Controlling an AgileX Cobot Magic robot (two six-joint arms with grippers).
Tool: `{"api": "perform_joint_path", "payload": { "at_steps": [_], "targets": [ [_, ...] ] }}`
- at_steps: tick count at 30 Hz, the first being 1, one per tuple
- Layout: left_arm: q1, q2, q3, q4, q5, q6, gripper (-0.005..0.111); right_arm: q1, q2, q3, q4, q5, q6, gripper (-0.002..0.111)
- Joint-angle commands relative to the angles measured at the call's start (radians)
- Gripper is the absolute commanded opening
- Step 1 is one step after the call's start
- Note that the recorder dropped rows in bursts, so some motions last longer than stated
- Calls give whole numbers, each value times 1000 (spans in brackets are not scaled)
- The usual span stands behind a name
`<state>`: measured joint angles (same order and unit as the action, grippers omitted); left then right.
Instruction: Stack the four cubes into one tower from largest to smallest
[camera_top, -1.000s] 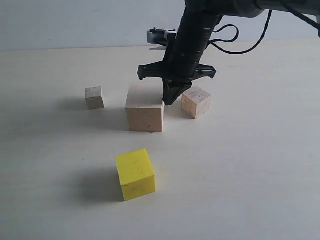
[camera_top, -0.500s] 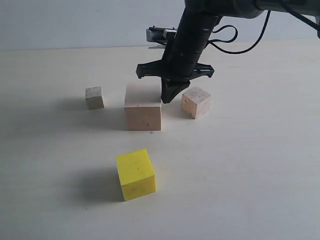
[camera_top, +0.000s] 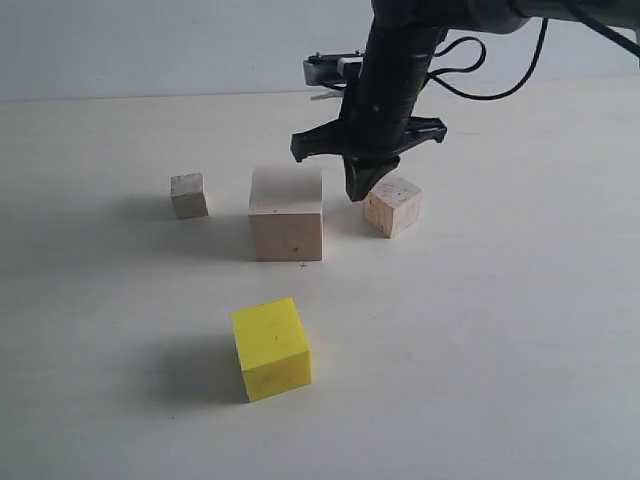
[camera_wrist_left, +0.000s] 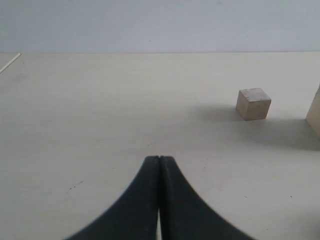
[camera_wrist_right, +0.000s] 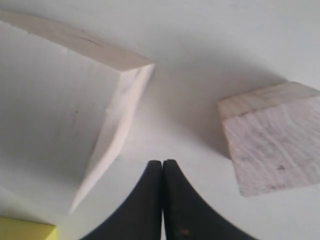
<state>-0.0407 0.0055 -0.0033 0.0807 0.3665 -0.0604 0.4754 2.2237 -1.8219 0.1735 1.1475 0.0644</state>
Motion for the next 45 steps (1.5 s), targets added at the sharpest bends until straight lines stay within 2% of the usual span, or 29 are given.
{"api": "perform_joint_path", "payload": {
  "at_steps": [1,6,11,15,18,21,25,31,35,37,38,39,41,43,45],
  "targets": [
    [-7,-6,3,-8,-8,1,0,2,-110,2,-53,5,15,0],
    [-7,-6,3,-8,-8,1,0,2,-266,45,-35,-18,33,0],
    [-7,-6,3,-8,-8,1,0,19,-433,266,26,-99,33,0],
    [-7,-6,3,-8,-8,1,0,106,-541,474,29,-223,45,0],
    [-7,-6,3,-8,-8,1,0,203,-560,564,29,-272,82,0],
    [-7,-6,3,-8,-8,1,0,305,-528,581,-1,-283,122,0],
    [-7,-6,3,-8,-8,1,0,415,-469,579,-139,-280,234,0],
    [-7,-6,3,-8,-8,1,0,503,-411,579,-173,-271,298,0],
    [-7,-6,3,-8,-8,1,0,513,-407,568,-173,-280,305,4],
    [-7,-6,3,-8,-8,1,0,513,-407,531,-173,-235,305,17],
    [-7,-6,3,-8,-8,1,0,513,-407,509,-173,-215,305,32],
    [-7,-6,3,-8,-8,1,0,513,-407,500,-167,-213,305,42],
    [-7,-6,3,-8,-8,1,0,513,-407,488,-145,-238,307,84],
    [-7,-6,3,-8,-8,1,0,513,-404,488,-143,-244,360,105],
    [-7,-6,3,-8,-8,1,0,513,-398,488,-140,-244,366,105]
  ]
}}
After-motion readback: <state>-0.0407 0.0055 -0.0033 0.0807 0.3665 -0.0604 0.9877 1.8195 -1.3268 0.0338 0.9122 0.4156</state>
